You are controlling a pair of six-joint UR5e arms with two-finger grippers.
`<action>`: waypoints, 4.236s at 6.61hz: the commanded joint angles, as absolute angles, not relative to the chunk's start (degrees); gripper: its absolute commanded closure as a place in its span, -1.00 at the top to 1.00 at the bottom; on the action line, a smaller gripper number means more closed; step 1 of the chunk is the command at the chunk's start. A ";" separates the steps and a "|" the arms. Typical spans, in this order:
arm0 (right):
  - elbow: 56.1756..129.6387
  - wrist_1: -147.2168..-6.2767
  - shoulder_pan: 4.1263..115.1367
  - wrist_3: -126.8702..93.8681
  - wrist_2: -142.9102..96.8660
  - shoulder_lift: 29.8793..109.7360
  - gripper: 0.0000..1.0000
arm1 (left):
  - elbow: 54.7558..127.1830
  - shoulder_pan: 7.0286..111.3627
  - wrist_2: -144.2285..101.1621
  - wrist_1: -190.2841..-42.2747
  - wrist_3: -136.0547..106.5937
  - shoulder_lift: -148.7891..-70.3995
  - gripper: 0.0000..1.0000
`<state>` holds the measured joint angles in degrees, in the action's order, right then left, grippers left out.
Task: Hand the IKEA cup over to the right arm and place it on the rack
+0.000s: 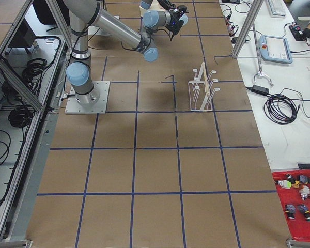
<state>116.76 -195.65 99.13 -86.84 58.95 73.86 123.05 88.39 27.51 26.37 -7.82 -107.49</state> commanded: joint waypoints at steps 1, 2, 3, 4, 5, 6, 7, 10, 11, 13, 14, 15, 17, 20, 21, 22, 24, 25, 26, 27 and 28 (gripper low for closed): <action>116.89 -195.56 99.05 -86.84 58.80 73.83 0.69 | 123.05 88.42 27.51 26.37 -7.82 -107.49 -0.94; 116.89 -195.38 99.05 -86.84 58.71 73.83 0.46 | 123.05 88.42 27.51 26.37 -7.82 -107.49 -0.94; 116.89 -195.29 99.05 -86.84 58.71 73.92 0.27 | 123.05 88.42 27.51 26.28 -7.91 -107.49 -0.94; 116.81 -195.29 99.05 -86.84 58.71 74.18 0.11 | 123.05 88.42 27.51 26.28 -7.91 -107.49 -0.92; 116.81 -195.21 99.05 -86.84 58.62 74.18 -0.01 | 122.96 88.42 27.60 26.28 -7.91 -107.23 -0.85; 116.81 -195.21 99.05 -86.84 58.71 74.35 -0.10 | 122.87 88.42 28.03 26.19 -7.91 -106.97 -0.57; 116.81 -195.21 99.05 -86.84 58.62 74.36 -0.10 | 122.61 88.42 28.30 26.28 -7.91 -106.96 -0.05; 116.81 -195.21 99.05 -86.84 58.62 74.36 -0.11 | 122.87 88.33 28.04 26.19 -8.00 -105.92 0.96; 116.72 -195.21 99.05 -86.75 58.62 74.36 -0.12 | 123.57 87.46 27.78 25.58 -8.09 -104.60 0.96; 115.85 -195.82 98.18 -85.87 58.80 73.83 -0.32 | 130.21 81.00 25.68 24.79 -8.09 -99.52 0.96; 114.80 -195.82 96.09 -79.52 59.49 73.83 -0.41 | 132.95 76.68 23.31 24.44 -8.09 -97.49 0.96; 114.35 -195.82 93.28 -63.53 59.50 74.00 -0.41 | 132.72 75.34 23.29 20.34 -8.17 -96.95 0.95; 114.35 -195.91 90.19 -35.13 65.16 73.83 -0.45 | 126.60 75.84 32.10 1.77 -7.91 -94.49 0.94; 110.60 -204.22 85.71 -6.90 72.77 68.42 -0.45 | 118.59 79.08 49.23 -20.82 -7.82 -93.88 0.94; 106.74 -209.65 85.08 -0.42 72.95 64.72 -0.45 | 114.04 81.62 59.40 -31.88 -7.82 -93.69 0.95; 104.44 -213.27 84.82 4.26 73.04 61.82 -0.44 | 108.86 83.22 67.42 -44.96 -7.82 -93.17 0.95; 102.66 -213.49 80.01 5.54 72.86 57.85 -0.43 | 95.61 83.50 78.44 -74.39 -7.82 -92.99 0.96; 101.53 -213.23 79.02 5.54 72.43 55.57 -0.43 | 89.80 83.50 82.05 -86.71 -7.82 -93.34 0.96; 100.12 -213.57 79.01 5.45 72.60 53.72 -0.43 | 87.13 83.84 86.01 -94.93 -7.74 -93.08 0.96; 100.46 -213.66 79.27 5.28 72.77 53.44 -0.43 | 86.75 85.33 89.00 -96.49 -7.47 -92.55 0.96; 100.89 -213.75 79.54 5.27 73.03 53.44 -0.43 | 86.75 87.78 91.82 -96.50 -7.47 -91.94 0.97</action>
